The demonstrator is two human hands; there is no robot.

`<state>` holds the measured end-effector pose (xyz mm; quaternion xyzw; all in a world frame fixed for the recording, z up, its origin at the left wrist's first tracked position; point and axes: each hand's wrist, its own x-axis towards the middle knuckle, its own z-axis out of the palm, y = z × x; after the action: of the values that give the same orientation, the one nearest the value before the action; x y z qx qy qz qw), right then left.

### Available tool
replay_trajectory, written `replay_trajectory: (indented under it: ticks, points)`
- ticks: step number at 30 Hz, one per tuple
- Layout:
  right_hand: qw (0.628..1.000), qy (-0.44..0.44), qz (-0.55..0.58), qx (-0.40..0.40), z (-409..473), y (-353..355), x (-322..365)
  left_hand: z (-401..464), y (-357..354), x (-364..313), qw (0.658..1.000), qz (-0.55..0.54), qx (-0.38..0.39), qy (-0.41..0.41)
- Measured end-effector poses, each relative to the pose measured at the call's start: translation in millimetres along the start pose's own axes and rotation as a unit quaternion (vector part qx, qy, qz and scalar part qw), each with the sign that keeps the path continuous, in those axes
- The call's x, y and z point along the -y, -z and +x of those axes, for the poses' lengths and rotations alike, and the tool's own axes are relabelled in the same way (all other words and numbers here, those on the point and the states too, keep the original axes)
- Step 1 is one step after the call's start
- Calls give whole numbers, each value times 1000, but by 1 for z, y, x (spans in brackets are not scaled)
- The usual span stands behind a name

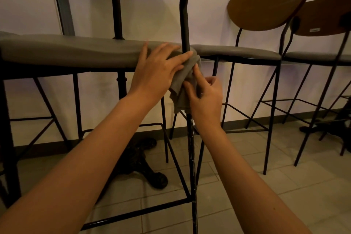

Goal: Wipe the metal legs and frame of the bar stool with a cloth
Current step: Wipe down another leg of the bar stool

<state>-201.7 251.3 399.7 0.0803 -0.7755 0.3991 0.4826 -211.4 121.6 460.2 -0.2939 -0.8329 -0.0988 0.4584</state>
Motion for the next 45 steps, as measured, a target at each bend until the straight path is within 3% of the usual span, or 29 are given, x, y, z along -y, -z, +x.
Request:
replay_trajectory:
  ticks: [14, 32, 45]
  points:
    - [999, 21, 8, -31, 3, -9, 1, 36, 5, 9, 999, 24, 34, 21]
    - [999, 10, -14, -29, -3, -9, -4, 48, 0, 12, 995, -84, 35, 51]
    - [998, 15, -42, -46, -21, -8, -12, 45, -1, 14, 994, -88, 32, 49]
